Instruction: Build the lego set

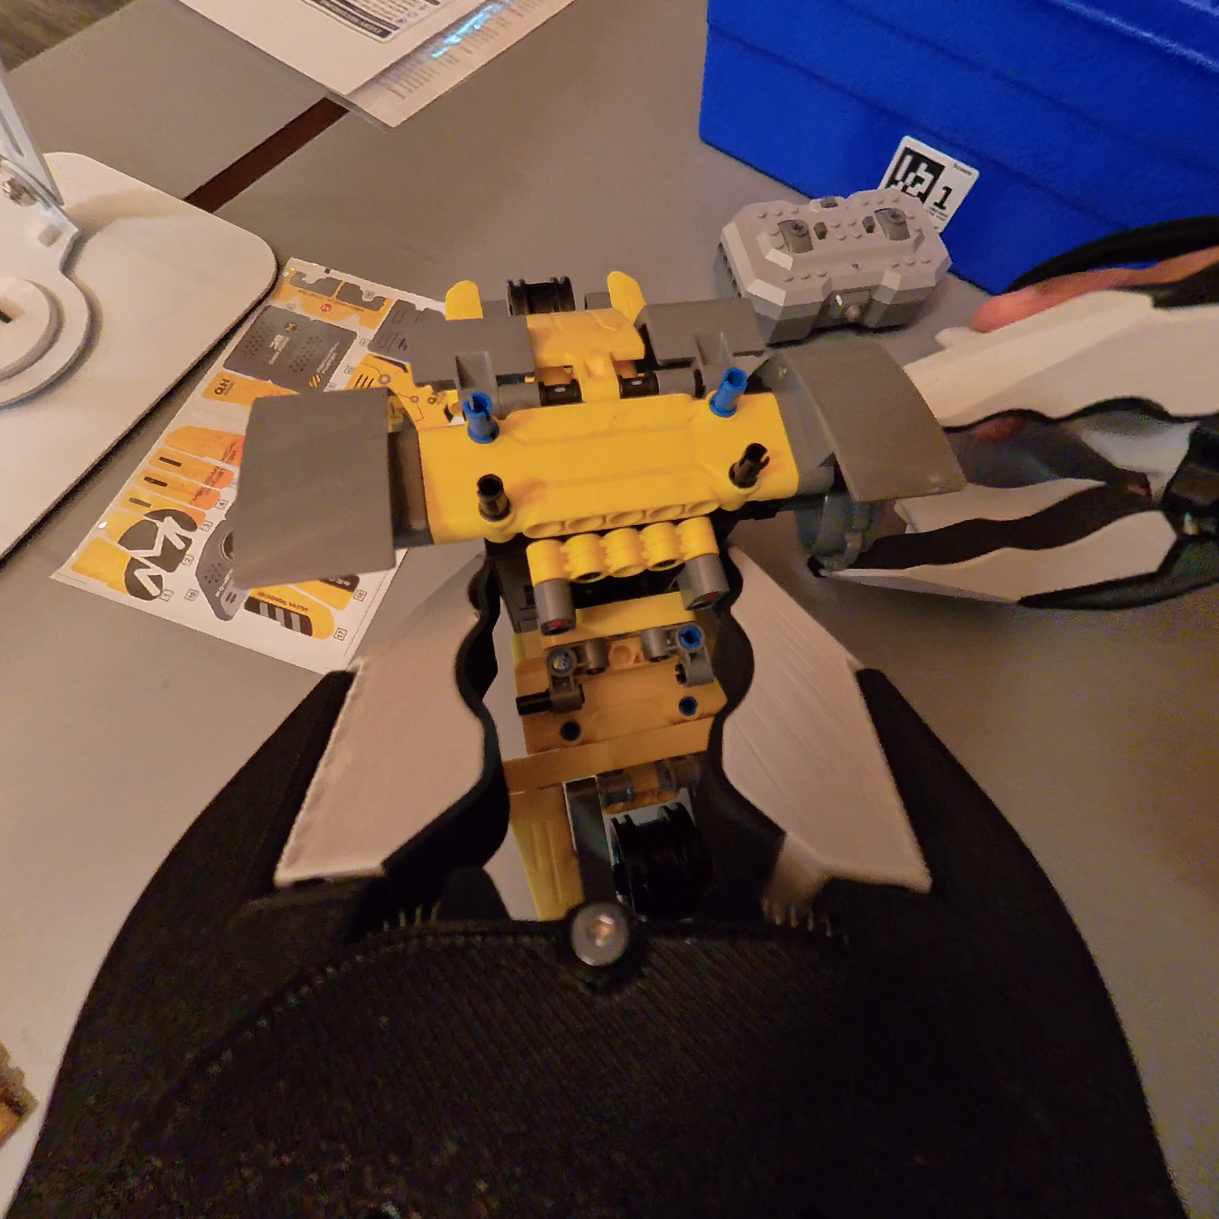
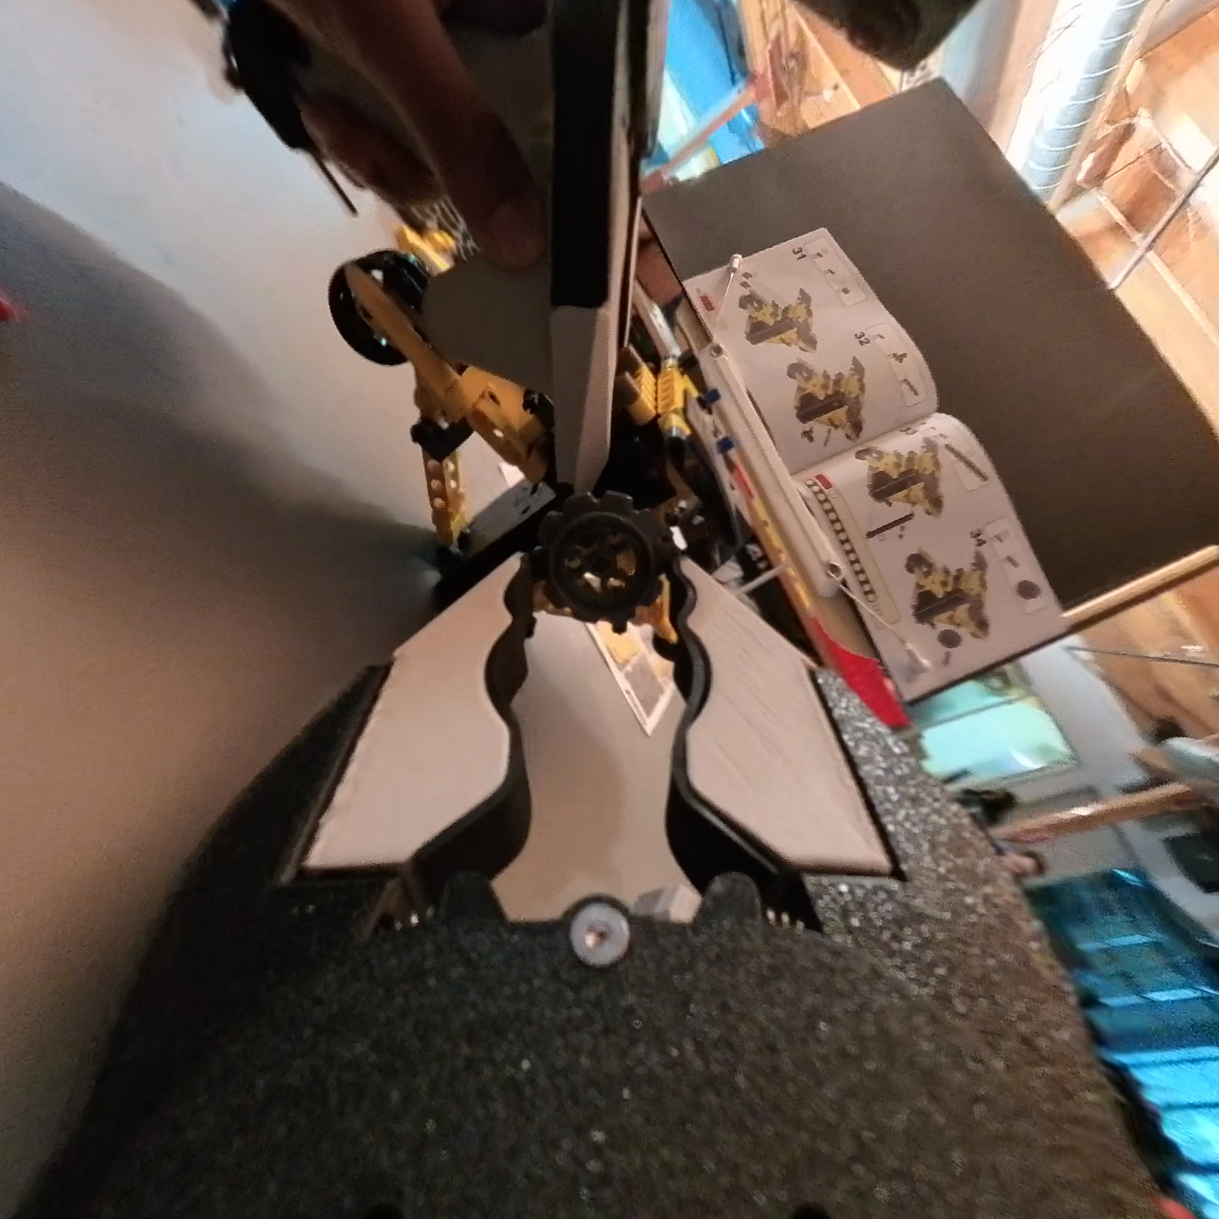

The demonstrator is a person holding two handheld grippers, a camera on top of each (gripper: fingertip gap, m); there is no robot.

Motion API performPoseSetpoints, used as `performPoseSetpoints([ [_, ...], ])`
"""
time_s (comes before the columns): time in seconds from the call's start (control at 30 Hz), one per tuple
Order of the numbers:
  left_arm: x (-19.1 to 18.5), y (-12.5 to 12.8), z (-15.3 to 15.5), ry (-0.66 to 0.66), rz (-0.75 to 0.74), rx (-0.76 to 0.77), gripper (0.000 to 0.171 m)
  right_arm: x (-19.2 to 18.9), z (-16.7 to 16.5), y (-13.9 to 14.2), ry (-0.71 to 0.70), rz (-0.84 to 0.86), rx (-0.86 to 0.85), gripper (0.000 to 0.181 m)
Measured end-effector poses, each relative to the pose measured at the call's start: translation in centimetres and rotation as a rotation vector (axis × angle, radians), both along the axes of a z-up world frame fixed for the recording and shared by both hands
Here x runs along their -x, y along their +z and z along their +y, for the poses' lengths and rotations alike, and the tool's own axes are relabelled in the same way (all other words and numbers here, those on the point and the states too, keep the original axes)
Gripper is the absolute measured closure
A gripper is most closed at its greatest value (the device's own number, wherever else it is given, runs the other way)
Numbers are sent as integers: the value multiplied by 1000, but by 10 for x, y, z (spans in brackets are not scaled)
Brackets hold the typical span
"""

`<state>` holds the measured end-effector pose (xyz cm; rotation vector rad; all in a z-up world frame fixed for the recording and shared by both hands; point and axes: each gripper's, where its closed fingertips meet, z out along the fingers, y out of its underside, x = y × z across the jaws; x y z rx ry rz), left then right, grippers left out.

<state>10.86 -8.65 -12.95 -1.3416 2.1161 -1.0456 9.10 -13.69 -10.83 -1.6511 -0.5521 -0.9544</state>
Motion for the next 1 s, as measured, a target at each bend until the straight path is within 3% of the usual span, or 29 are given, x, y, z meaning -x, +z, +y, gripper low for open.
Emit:
performPoseSetpoints([
  [0.1,1,0,1,-37,1,-3,112,3,1,1,53,31,-5,140],
  [0.47,1,1,3,-128,16,116,112,11,9,5,76,-133,20,140],
  [0.63,0,0,1,-165,19,90,112,11,8,4,95,-143,39,141],
  [1.0,0,0,3,-200,2,153,110,12,12,6,206,-345,106,141],
])
